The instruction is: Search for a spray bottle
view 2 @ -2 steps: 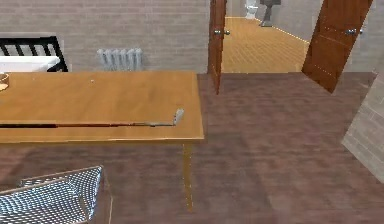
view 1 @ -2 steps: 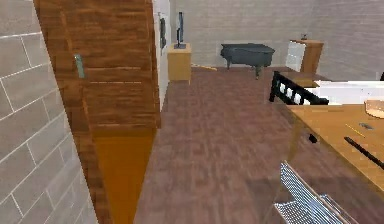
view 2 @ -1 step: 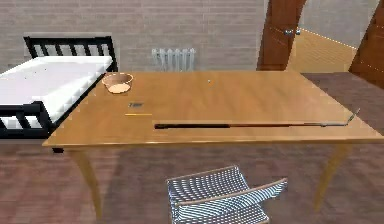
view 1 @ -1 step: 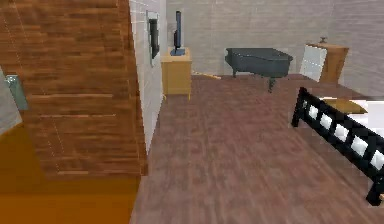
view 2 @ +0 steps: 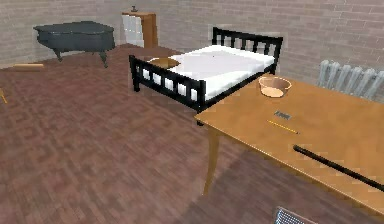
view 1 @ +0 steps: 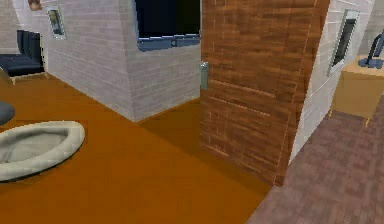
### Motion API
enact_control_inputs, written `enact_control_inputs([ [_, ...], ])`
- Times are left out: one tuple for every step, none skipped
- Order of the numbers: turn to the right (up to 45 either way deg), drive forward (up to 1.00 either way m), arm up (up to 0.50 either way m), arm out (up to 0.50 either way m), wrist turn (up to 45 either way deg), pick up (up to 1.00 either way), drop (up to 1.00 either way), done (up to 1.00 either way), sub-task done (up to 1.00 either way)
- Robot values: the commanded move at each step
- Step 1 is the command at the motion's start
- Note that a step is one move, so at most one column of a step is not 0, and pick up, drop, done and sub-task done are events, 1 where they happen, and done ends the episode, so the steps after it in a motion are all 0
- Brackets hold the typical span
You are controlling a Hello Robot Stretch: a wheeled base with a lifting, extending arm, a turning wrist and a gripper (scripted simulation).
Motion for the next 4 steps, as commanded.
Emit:
enact_control_inputs([
  [-6.0, 0.0, 0.0, 0.0, 0.0, 0.0, 0.0, 0.0, 0.0],
  [0.0, 0.35, 0.0, 0.0, 0.0, 0.0, 0.0, 0.0, 0.0],
  [0.0, 1.0, 0.0, 0.0, 0.0, 0.0, 0.0, 0.0, 0.0],
  [-3.0, 0.0, 0.0, 0.0, 0.0, 0.0, 0.0, 0.0, 0.0],
])
